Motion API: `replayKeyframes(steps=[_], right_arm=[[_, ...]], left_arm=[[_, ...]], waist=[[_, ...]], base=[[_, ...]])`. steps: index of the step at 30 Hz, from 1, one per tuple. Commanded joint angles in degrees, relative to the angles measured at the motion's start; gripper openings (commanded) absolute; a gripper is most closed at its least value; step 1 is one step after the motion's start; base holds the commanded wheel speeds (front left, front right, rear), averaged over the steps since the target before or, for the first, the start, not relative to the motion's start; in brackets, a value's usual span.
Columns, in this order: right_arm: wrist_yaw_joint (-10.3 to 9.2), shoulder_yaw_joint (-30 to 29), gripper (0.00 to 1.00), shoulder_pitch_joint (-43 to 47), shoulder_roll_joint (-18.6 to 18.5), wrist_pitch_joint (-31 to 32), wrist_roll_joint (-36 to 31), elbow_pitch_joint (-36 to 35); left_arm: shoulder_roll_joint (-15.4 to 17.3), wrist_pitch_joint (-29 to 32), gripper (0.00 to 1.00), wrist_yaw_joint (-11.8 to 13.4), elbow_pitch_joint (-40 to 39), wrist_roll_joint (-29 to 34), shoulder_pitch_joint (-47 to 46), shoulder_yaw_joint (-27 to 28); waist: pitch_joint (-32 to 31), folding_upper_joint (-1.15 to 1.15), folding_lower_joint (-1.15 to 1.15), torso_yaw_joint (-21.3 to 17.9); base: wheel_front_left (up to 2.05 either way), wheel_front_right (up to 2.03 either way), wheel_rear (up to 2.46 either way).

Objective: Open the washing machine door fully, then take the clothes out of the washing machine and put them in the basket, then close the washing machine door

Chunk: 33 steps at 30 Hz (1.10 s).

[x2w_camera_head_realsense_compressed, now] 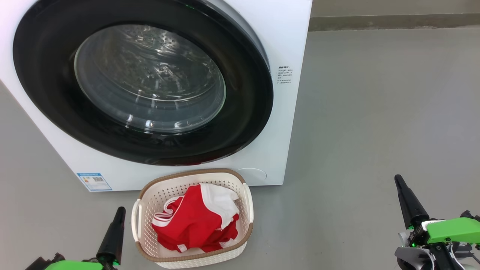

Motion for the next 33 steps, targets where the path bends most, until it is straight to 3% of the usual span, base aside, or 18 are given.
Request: replayKeyframes(steps=[1, 33], right_arm=[[-0.03, 1.0, 0.0, -2.38, -0.51, 0.24, 0.33, -1.72], [-0.03, 0.68, 0.0, -2.41, -0.29, 0.5, 0.07, -1.7]], left_arm=[[0.96, 0.34, 0.0, -0.4, -1.43, 0.07, -2.2, 2.06], [0.61, 0.74, 0.0, -0.4, -1.41, 0.49, -2.24, 2.56]], waist=[[0.0, 0.0, 0.0, 0.0], [0.0, 0.0, 0.0, 0.0]], base=[[0.0, 0.0, 0.0], [0.0, 0.0, 0.0]])
